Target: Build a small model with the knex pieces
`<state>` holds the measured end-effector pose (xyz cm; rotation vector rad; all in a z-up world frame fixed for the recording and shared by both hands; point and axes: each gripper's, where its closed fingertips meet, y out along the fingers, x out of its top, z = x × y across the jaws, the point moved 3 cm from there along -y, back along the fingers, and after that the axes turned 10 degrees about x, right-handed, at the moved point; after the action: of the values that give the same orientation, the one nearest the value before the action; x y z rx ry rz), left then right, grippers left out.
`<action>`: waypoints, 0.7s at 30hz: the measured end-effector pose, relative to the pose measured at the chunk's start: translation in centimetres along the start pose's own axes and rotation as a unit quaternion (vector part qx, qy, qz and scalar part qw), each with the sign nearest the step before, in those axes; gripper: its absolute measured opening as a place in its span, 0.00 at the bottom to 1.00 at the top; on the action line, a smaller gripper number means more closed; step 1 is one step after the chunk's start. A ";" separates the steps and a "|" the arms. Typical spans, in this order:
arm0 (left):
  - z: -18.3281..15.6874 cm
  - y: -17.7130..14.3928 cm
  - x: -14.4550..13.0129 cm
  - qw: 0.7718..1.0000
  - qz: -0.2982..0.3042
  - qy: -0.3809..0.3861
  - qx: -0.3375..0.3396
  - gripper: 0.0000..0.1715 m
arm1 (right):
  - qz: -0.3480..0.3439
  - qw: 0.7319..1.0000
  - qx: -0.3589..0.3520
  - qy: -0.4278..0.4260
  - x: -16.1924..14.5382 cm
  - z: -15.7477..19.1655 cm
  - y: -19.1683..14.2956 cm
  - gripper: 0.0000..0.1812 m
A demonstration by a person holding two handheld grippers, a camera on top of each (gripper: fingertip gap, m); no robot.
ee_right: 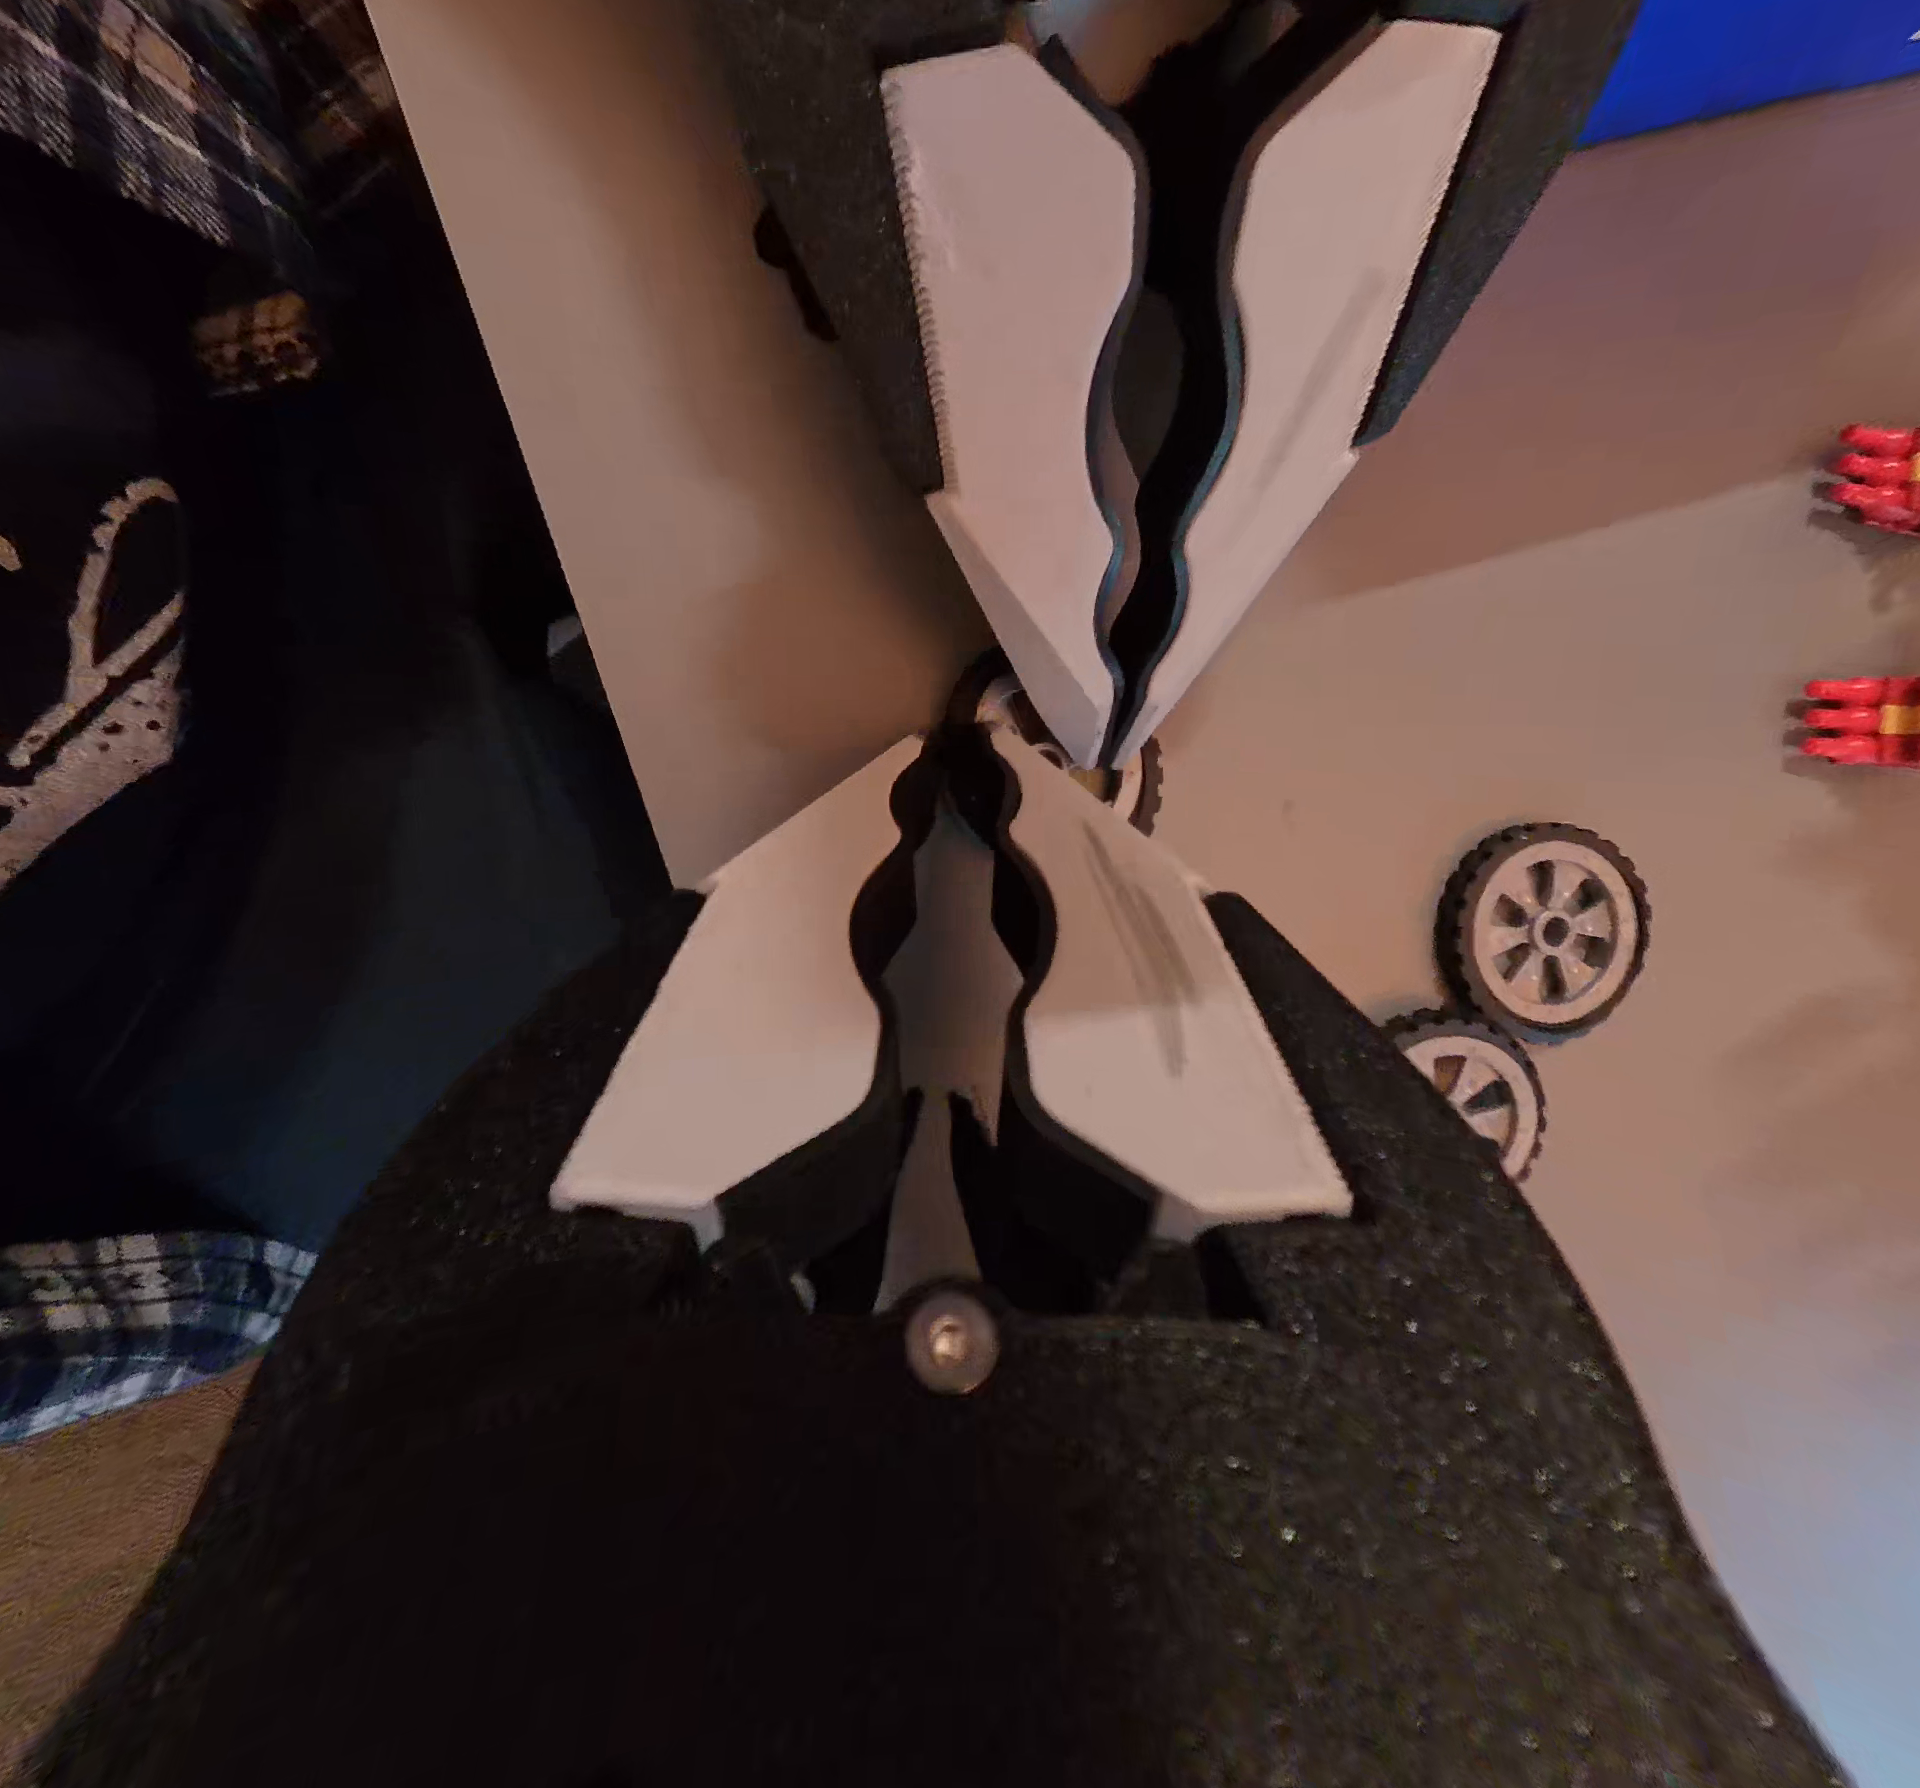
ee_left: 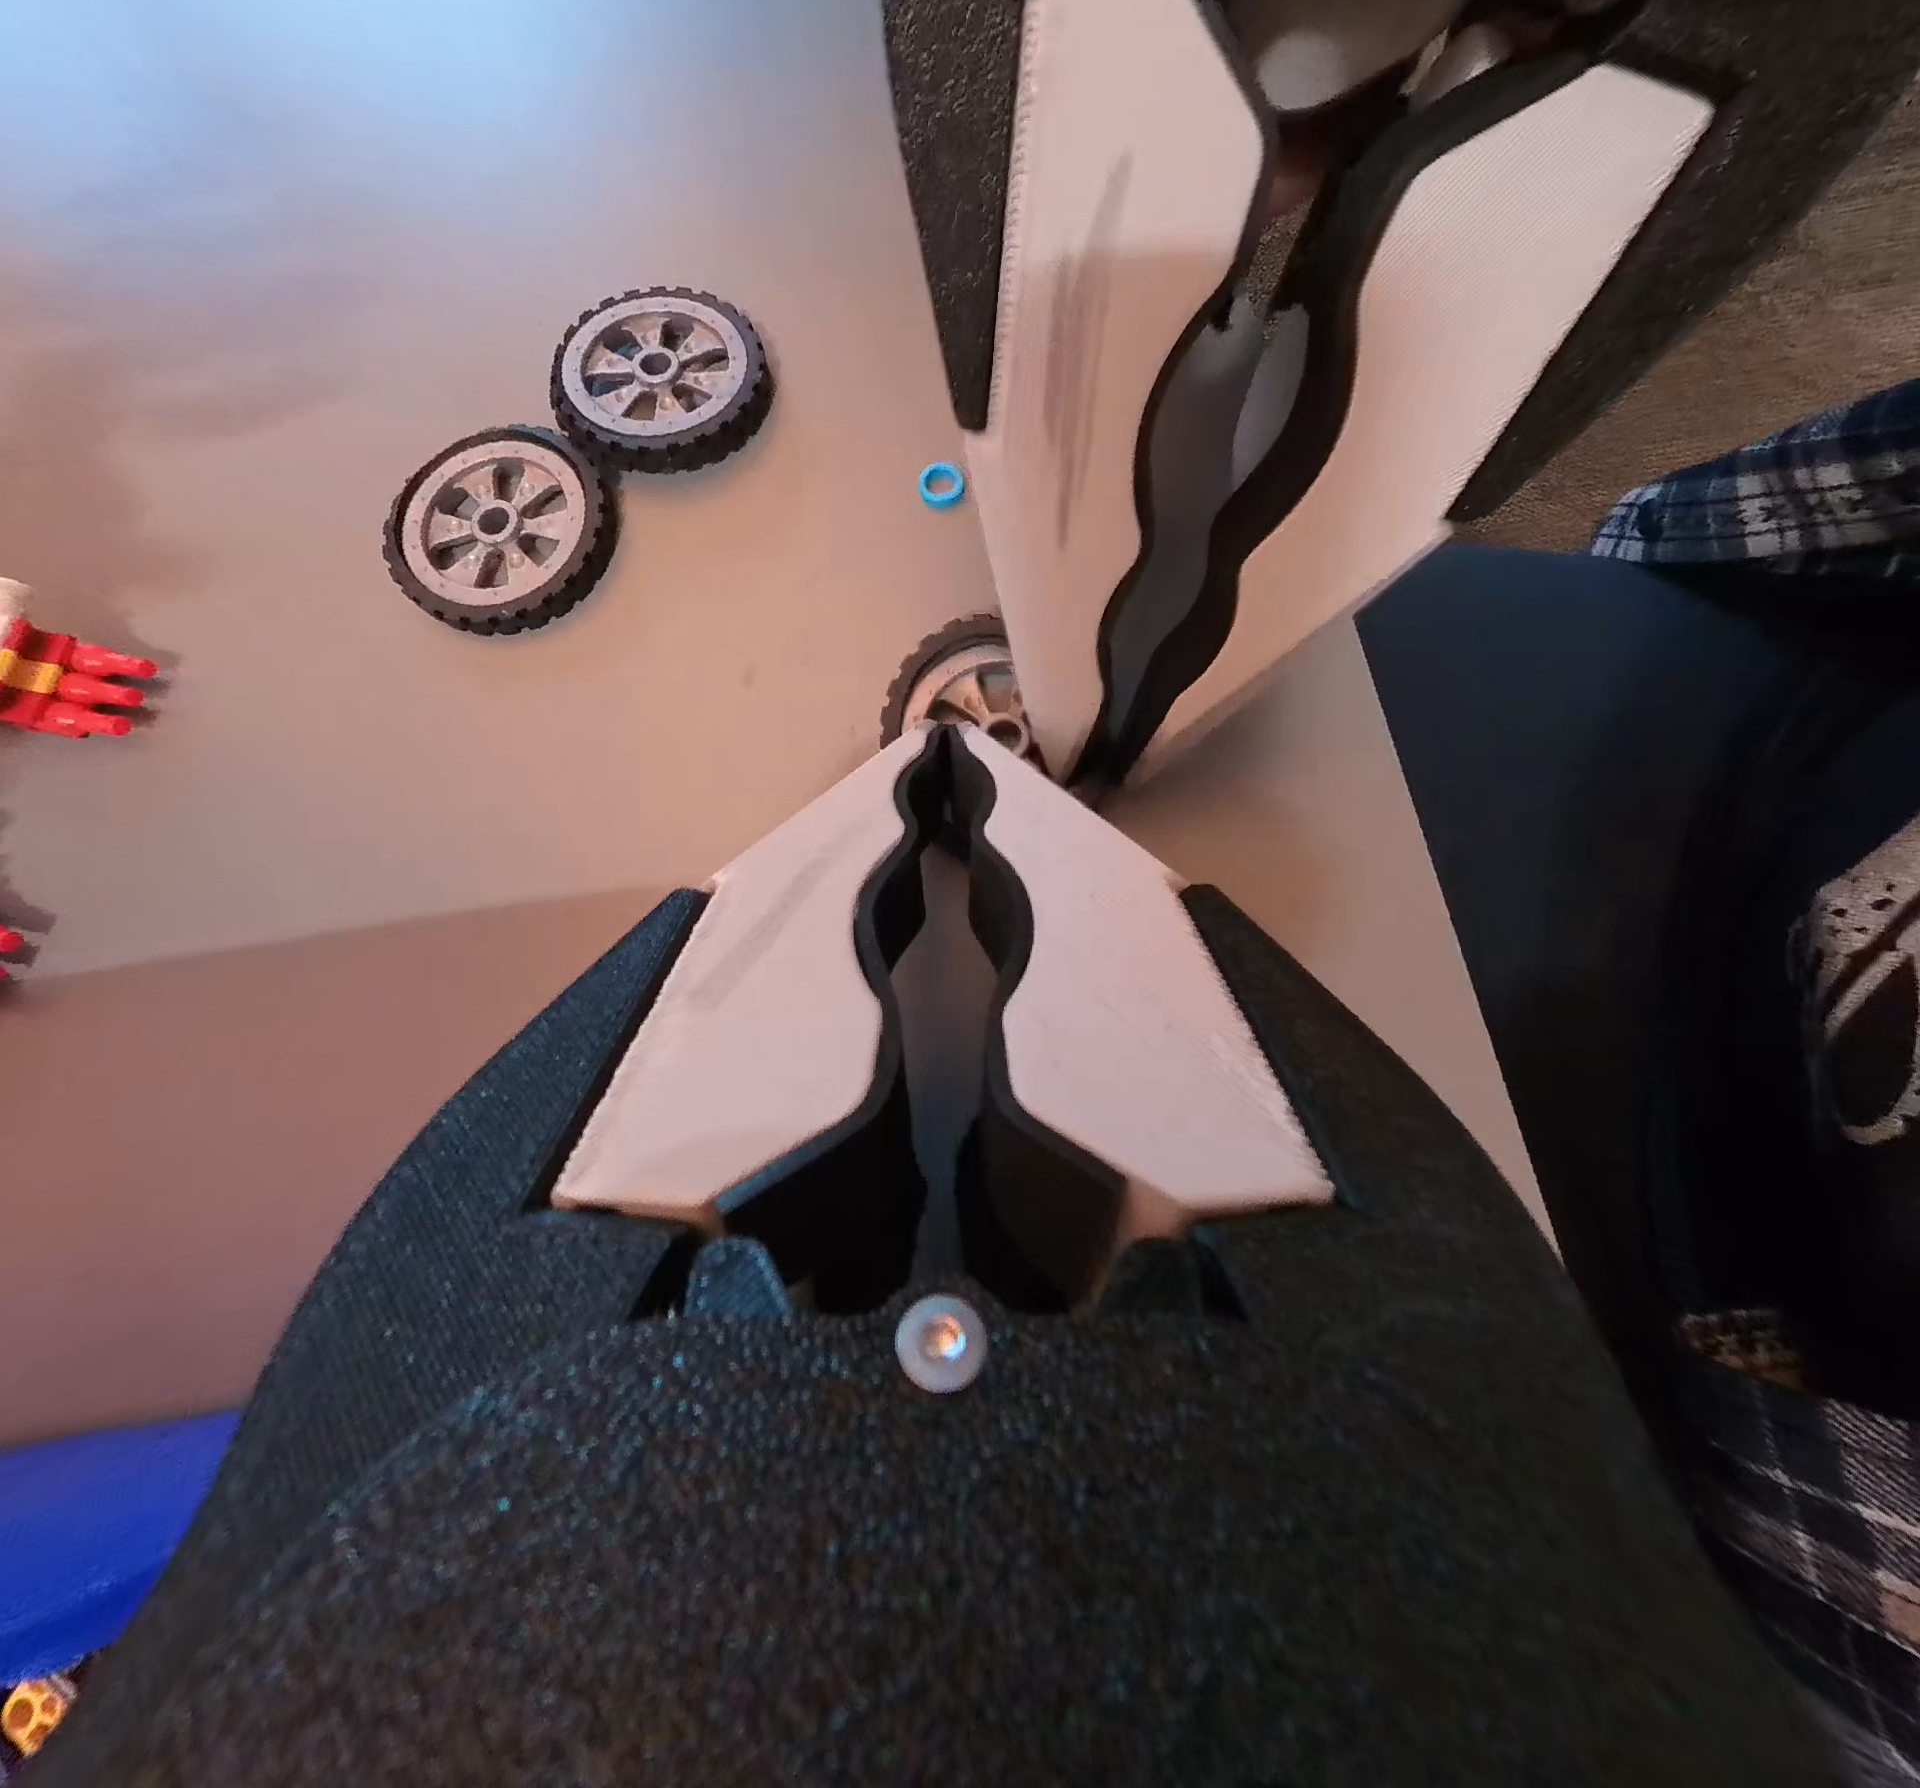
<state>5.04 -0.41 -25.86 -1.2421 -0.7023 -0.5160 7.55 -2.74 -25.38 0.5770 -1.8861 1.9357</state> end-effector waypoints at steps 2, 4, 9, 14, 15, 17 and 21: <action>0.0 0.0 0.0 1.000 -0.001 0.004 0.004 0.00 | 0.007 1.000 -0.007 -0.007 -0.1 0.0 -0.1 0.03; 0.0 0.0 0.0 1.000 -0.001 0.005 0.005 0.00 | 0.008 1.000 -0.006 -0.009 -0.1 0.1 -0.2 0.03; 0.0 0.0 0.0 1.000 -0.001 0.007 0.009 0.00 | 0.009 1.000 -0.007 -0.026 -0.1 0.1 -0.2 0.03; 0.1 0.0 0.0 1.000 -0.001 0.006 0.009 0.00 | 0.038 0.997 -0.041 -0.053 -0.1 0.3 -0.3 0.03; 0.1 0.0 0.0 1.000 -0.001 0.007 0.010 0.00 | 0.039 0.997 -0.048 -0.053 -0.1 0.3 -0.3 0.04; 0.1 0.0 0.0 1.000 -0.002 0.009 0.012 0.00 | 0.043 0.995 -0.069 -0.056 -0.2 0.4 -0.3 0.04; 0.1 -0.1 0.0 1.000 -0.003 0.012 0.014 0.00 | 0.052 0.990 -0.120 -0.052 -0.1 0.9 0.0 0.06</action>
<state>5.01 -0.36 -25.77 -1.2072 -0.6910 -0.5225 7.69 -3.68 -25.42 0.5248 -2.2145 1.7333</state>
